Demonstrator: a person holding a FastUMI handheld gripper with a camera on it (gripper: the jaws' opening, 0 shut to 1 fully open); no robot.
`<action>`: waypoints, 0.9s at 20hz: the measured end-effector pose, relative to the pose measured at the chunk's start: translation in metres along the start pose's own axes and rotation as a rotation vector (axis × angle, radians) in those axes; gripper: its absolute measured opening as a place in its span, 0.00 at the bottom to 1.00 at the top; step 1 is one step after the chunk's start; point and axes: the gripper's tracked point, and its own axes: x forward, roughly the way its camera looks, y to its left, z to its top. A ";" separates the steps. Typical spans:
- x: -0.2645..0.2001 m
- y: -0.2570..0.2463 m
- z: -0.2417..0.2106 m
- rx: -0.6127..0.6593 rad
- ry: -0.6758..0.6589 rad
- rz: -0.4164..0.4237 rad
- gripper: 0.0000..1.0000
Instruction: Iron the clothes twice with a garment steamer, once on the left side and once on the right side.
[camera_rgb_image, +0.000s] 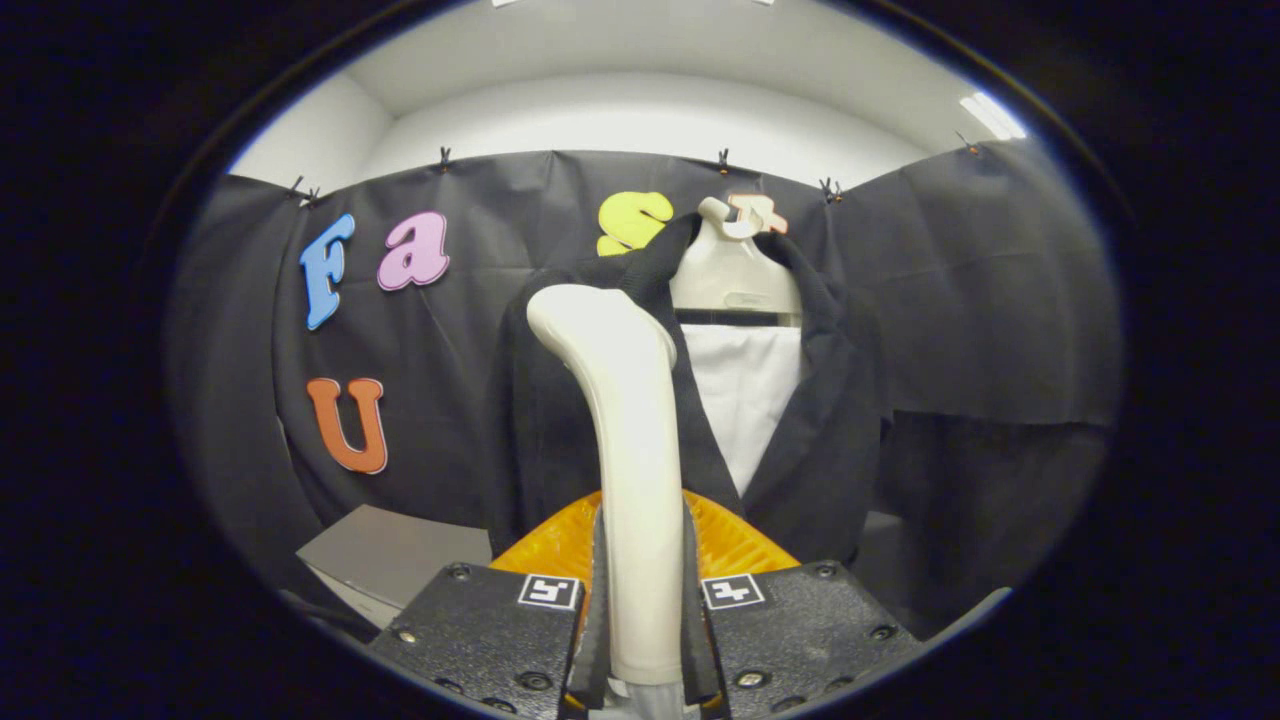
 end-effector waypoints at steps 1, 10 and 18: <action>0.000 -0.001 -0.005 0.000 0.005 -0.003 0.31; -0.008 -0.027 -0.062 -0.027 0.068 -0.029 0.32; -0.010 -0.043 -0.107 -0.039 0.121 -0.046 0.31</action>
